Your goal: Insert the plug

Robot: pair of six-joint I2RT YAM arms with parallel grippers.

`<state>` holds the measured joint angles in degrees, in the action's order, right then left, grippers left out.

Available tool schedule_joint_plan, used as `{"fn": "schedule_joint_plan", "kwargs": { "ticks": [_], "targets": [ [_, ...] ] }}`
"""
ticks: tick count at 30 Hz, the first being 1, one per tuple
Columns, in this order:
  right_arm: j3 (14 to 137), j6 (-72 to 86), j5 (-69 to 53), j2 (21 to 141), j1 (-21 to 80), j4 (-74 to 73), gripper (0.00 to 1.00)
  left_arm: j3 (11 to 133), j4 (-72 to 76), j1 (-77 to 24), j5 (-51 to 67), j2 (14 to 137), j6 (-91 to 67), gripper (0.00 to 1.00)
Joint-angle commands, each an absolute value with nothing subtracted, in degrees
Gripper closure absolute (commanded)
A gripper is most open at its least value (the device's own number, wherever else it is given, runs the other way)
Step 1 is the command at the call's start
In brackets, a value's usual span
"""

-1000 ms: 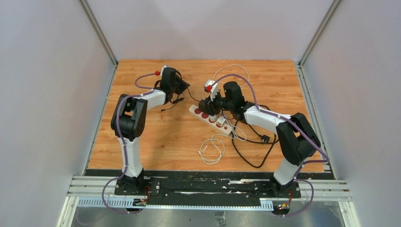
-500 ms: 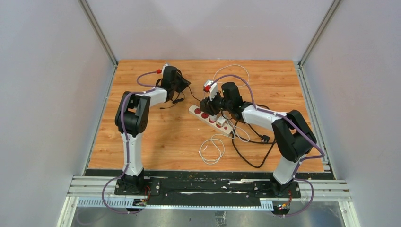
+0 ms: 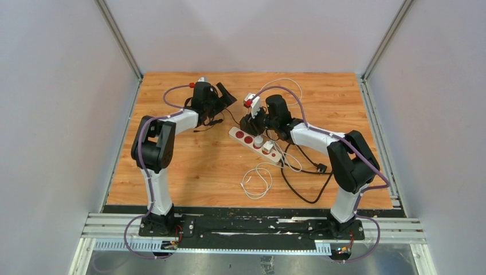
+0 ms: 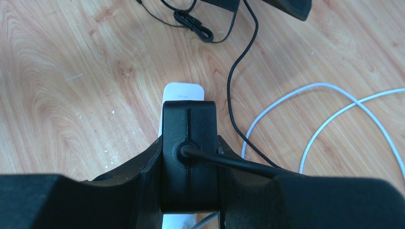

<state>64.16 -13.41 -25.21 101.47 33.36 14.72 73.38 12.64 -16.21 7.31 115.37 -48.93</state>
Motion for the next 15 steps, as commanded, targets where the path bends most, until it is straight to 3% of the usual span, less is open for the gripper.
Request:
{"fn": "schedule_joint_plan", "kwargs": {
  "ticks": [1,15],
  "targets": [
    [68.35,-15.73,-27.28,102.74,33.45,13.98,1.0,68.95,11.49,-15.85,6.89,106.51,-44.68,0.0],
    [69.79,-12.09,-29.03,106.7,34.32,16.87,1.0,54.51,3.33,-15.9,0.82,88.2,-40.39,0.0]
  ]
}}
